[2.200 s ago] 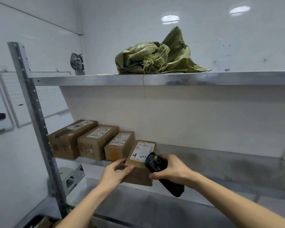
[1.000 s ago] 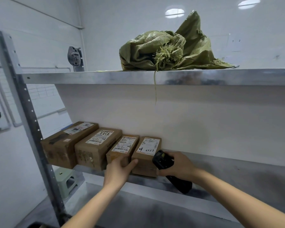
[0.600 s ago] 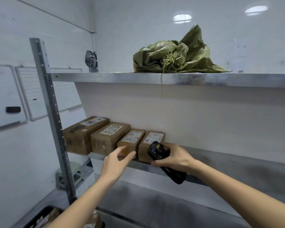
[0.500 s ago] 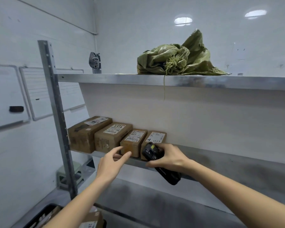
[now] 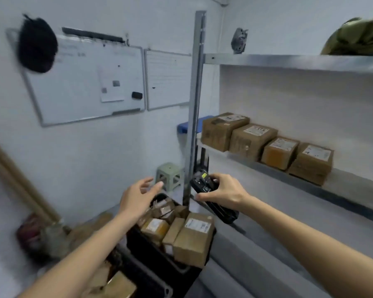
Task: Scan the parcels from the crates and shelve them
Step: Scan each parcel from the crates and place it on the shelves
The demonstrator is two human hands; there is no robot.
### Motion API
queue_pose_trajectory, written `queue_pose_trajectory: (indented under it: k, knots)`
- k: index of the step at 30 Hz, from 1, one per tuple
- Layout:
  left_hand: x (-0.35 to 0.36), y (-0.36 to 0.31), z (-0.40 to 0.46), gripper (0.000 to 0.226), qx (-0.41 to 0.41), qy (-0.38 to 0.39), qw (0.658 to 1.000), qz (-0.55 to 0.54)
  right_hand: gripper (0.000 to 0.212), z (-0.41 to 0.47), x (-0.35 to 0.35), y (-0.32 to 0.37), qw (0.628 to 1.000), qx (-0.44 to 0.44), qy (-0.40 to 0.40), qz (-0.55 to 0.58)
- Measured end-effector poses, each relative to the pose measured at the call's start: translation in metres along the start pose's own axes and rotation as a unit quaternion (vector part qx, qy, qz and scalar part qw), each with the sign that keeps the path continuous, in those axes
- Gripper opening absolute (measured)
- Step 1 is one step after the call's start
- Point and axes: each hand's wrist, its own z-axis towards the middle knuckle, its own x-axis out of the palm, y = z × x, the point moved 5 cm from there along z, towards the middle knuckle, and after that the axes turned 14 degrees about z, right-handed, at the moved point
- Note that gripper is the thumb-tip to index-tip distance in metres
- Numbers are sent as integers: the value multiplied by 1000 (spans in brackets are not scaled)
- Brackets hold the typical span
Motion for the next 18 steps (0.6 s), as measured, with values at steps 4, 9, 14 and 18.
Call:
queue_pose_trajectory:
  k: [4,9,14,18]
  knots:
    - [-46,102,-31,56,-65,-11,998,20,54,6,116,15,997,-11,76,10]
    - [-67,212,-68,55,-133,-32,990,24,59,13,240,13,990,-19,140,20]
    - [-58,310,-87,62,-220,-41,974,23,86,35,341,-20,981,11,191,18]
    - [-46,387,-98,64,-295,-67,952,54,62,56,409,-53,967,53,247,24]
